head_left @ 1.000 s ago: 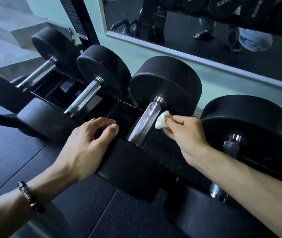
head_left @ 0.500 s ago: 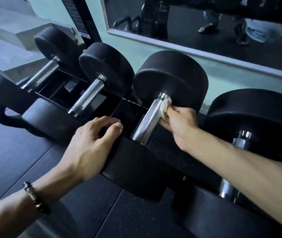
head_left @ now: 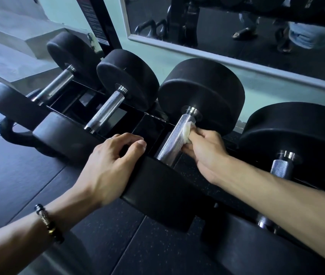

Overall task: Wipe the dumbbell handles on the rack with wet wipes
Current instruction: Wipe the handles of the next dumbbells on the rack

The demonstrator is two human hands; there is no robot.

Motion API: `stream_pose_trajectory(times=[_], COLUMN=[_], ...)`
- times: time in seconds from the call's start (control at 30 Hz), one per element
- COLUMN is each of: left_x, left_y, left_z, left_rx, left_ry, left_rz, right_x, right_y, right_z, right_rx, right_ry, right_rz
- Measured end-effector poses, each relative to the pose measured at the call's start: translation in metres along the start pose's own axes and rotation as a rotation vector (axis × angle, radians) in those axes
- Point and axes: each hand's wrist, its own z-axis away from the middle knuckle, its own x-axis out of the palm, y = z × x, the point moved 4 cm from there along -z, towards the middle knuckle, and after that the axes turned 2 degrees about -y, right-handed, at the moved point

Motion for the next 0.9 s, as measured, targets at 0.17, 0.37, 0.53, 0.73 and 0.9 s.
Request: stream_pose_trajectory(times=[0.17, 0.37, 0.53, 0.73, 0.9], left_x=[0.000, -0.001, -0.001, -0.001, 0.000], left_y=[0.001, 0.001, 0.001, 0.002, 0.002], left_z=[-0.001, 0.000, -0.001, 0.001, 0.001], left_rx=[0.000, -0.010, -0.012, -0.036, -0.054], left_ry=[-0.007, -0.001, 0.004, 0.002, 0.009], left_rz=[-0.004, 0.006, -0.006, 0.010, 0.014], right_x=[0.002, 0.002, 0.009, 0.000, 0.003], right_y=[0.026, 0.008, 0.018, 0.005, 0.011], right_z=[0.017, 0.008, 0.021, 0.003, 0.003], right_rx=[0.129, 0.109, 0.160, 0.069, 0.070], right_ry=[-0.294, -0.166, -0.319, -0.094, -0.031], right_rz=[0.439, -0.055, 0.195, -0.003, -0.012])
